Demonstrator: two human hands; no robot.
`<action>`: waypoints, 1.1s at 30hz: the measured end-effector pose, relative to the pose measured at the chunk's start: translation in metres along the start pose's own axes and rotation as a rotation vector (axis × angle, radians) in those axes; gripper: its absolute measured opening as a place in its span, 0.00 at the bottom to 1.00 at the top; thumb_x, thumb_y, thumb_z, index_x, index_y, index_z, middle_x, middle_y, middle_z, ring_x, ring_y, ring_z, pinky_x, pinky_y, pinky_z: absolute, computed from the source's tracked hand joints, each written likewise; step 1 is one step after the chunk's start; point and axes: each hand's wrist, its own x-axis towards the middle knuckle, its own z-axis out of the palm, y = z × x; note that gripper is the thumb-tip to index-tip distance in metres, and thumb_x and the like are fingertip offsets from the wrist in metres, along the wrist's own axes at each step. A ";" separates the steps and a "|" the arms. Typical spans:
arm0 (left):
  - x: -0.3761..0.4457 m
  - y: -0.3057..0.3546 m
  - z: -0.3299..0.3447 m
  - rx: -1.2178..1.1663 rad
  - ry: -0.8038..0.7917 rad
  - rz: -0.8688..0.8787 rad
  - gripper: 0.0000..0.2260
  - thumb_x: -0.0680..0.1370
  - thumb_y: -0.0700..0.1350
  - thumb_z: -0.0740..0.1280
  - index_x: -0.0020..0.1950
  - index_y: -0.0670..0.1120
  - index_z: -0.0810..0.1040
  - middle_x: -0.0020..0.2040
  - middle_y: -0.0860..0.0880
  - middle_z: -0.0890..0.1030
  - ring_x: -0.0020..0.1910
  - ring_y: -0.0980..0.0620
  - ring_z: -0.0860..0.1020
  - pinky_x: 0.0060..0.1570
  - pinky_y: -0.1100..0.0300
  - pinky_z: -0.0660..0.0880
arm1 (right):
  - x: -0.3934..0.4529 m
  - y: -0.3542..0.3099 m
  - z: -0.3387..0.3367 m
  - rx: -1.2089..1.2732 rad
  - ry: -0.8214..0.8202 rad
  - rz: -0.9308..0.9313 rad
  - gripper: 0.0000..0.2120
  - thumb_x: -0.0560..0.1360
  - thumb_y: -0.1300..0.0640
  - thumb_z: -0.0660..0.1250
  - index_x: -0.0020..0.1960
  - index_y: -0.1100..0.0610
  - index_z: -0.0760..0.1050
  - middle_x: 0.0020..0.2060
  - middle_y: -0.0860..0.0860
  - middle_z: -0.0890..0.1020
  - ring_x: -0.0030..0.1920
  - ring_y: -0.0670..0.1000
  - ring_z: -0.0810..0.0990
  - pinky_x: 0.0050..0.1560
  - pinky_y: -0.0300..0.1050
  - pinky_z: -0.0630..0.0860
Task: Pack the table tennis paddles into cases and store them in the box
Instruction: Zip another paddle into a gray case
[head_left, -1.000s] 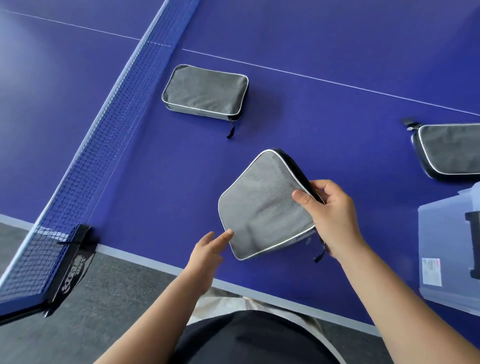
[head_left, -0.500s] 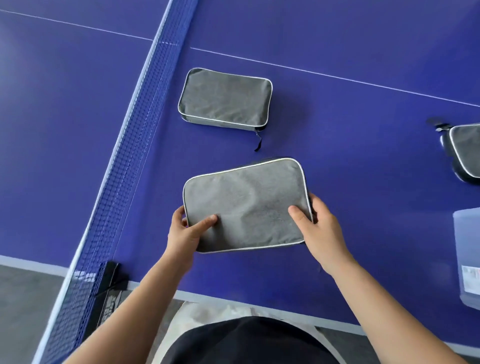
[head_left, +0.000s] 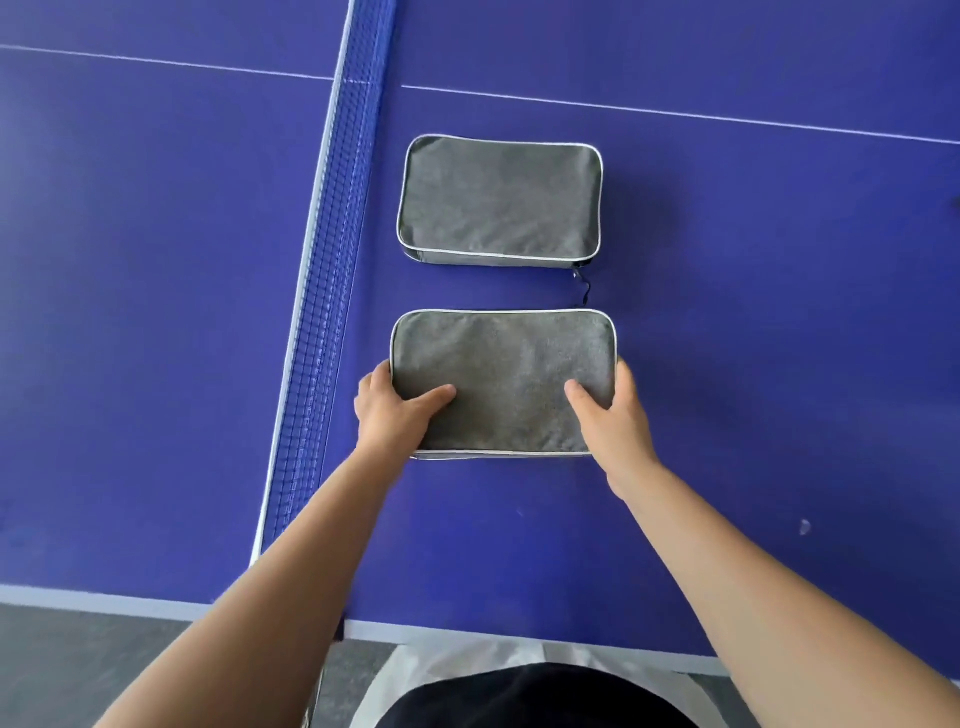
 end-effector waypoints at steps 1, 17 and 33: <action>0.011 0.004 -0.002 0.030 0.010 0.002 0.27 0.66 0.57 0.77 0.62 0.51 0.73 0.62 0.51 0.71 0.64 0.48 0.70 0.63 0.46 0.72 | 0.006 -0.003 0.007 0.005 0.001 0.001 0.26 0.75 0.46 0.67 0.72 0.43 0.64 0.59 0.40 0.78 0.57 0.41 0.77 0.56 0.42 0.74; 0.095 0.037 -0.006 0.101 -0.009 0.057 0.29 0.68 0.58 0.76 0.64 0.50 0.72 0.67 0.50 0.67 0.67 0.48 0.64 0.68 0.48 0.65 | 0.074 -0.026 0.047 -0.117 0.081 0.109 0.42 0.71 0.37 0.64 0.78 0.39 0.45 0.70 0.52 0.68 0.63 0.52 0.73 0.52 0.47 0.73; 0.036 0.019 -0.005 -0.014 0.027 0.065 0.42 0.70 0.54 0.77 0.78 0.48 0.60 0.74 0.54 0.61 0.73 0.52 0.62 0.72 0.50 0.64 | 0.038 -0.019 0.023 -0.357 -0.033 -0.028 0.41 0.77 0.40 0.64 0.80 0.47 0.43 0.79 0.45 0.54 0.78 0.51 0.53 0.74 0.54 0.60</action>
